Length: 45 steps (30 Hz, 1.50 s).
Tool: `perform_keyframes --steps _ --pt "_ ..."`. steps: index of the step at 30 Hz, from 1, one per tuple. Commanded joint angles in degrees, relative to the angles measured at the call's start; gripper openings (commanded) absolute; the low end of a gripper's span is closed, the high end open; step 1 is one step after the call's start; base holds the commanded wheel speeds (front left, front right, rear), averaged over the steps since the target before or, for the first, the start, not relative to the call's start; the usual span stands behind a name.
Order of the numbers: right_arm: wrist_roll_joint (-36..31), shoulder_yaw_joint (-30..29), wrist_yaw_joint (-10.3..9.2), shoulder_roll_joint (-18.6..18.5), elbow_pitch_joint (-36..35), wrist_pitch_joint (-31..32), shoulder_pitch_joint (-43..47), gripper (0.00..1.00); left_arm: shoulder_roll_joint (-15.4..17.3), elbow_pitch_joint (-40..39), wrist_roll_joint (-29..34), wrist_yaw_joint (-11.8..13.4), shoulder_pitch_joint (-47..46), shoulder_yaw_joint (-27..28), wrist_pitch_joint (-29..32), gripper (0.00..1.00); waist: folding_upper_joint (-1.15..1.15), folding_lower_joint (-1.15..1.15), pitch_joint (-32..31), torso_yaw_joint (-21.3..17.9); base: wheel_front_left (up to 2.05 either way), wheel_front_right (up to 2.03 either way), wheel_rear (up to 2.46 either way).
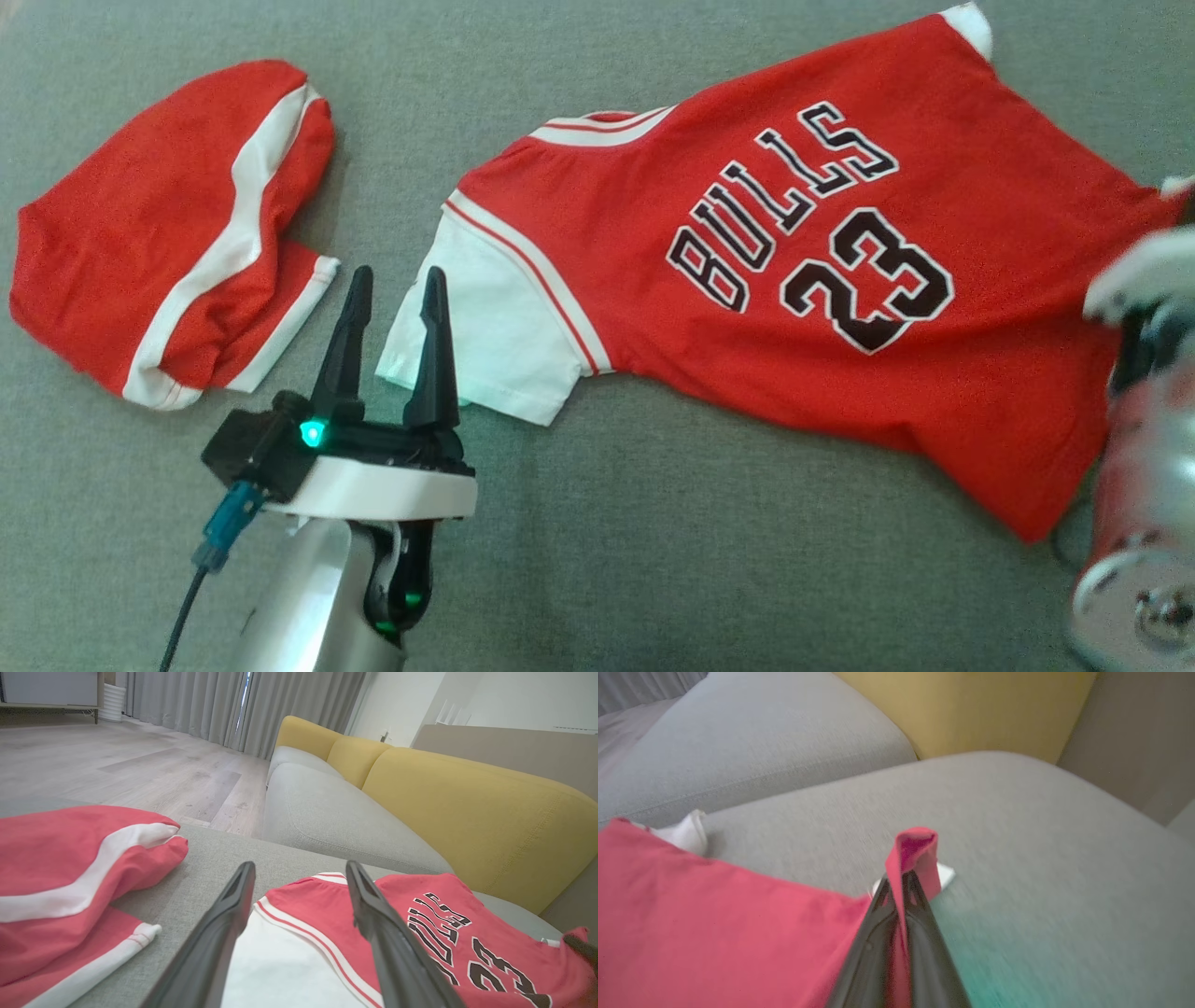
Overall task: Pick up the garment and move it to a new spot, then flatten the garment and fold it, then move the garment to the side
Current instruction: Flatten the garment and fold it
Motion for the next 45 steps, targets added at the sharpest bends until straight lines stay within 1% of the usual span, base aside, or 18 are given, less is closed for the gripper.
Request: perform_keyframes --steps 1,5,9,15,19,22,23,24,29,35,40,42,43,45 --pt "-1.1 2.0 0.40 -0.2 -2.2 -0.7 -3.8 0.00 0.2 -2.1 -0.5 0.0 -2.2 1.2 -0.5 1.00 0.00 0.00 0.6 0.5 0.00 0.00 0.00" --pt "-4.4 5.4 0.40 -1.0 -4.9 0.4 -8.1 0.00 0.2 -2.4 -1.2 -0.2 -3.4 0.5 -0.5 1.00 0.00 0.00 2.3 2.0 0.00 0.00 0.00" --pt "-5.6 8.7 0.40 -4.1 -5.1 2.1 -12.1 0.00 0.2 -2.7 -2.1 -0.3 -4.2 -0.5 -0.5 1.00 0.00 0.00 3.7 4.2 0.00 0.00 0.00" --pt "-6.3 12.9 0.40 -9.5 -4.7 3.0 -18.1 0.00 0.2 -3.1 -3.1 -0.4 -5.1 -1.0 -0.5 1.00 0.00 0.00 5.3 7.2 0.00 0.00 0.00" --pt "-6.5 14.8 0.40 -11.3 -4.2 2.3 -21.1 0.00 0.2 -3.6 -3.7 -0.3 -5.4 -1.2 -0.5 1.00 0.00 0.00 5.9 8.5 0.00 0.00 0.00" --pt "-6.6 17.0 0.40 -12.1 -2.4 2.6 -22.1 0.00 0.2 -3.9 -4.0 -0.2 -5.5 -1.3 -0.5 1.00 0.00 0.00 6.1 9.0 0.00 0.00 0.00" --pt "-6.6 17.8 0.40 -12.3 -1.9 2.6 -22.2 0.39 0.2 -4.0 -4.0 -0.2 -5.5 -1.3 -0.5 1.00 0.00 0.00 6.2 9.0 0.00 0.00 0.00" --pt "-6.6 18.4 0.40 -12.5 -1.1 2.9 -22.2 1.00 0.2 -4.1 -4.1 -0.1 -5.5 -1.3 -0.5 1.00 0.00 0.00 6.2 9.0 0.00 0.00 0.00" --pt "-6.6 19.6 0.40 -12.5 1.9 4.1 -20.3 1.00 0.2 -4.1 -4.0 0.1 -5.2 -0.8 -0.5 1.00 0.00 0.00 4.9 7.9 0.00 0.00 0.00" --pt "-6.3 18.9 0.40 -11.6 3.8 1.5 -17.2 1.00 0.2 -4.0 -3.7 0.2 -4.5 0.6 -0.5 1.00 0.00 0.00 1.8 5.6 0.00 0.00 0.00" --pt "-2.6 20.0 0.40 -8.2 5.4 -3.0 -14.5 1.00 0.2 -3.9 -3.1 0.3 -2.9 2.7 -0.5 1.00 0.00 0.00 -2.0 2.5 0.00 0.00 0.00" --pt "-0.3 21.9 0.40 -6.1 5.1 -3.8 -13.0 1.00 0.2 -3.7 -2.8 0.4 -2.1 3.5 -0.5 1.00 0.00 0.00 -3.5 1.3 0.00 0.00 0.00" --pt "1.3 22.8 0.40 -5.0 4.4 -3.9 -12.1 1.00 0.2 -3.7 -2.6 0.4 -1.7 3.9 -0.5 1.00 0.00 0.00 -4.3 0.7 0.00 0.00 0.00" --pt "5.9 26.6 0.40 -2.8 0.6 -4.0 -9.6 1.00 0.2 -3.6 -2.3 0.4 -0.9 4.5 -0.5 1.00 0.00 0.00 -5.7 -0.3 0.00 0.00 0.00"
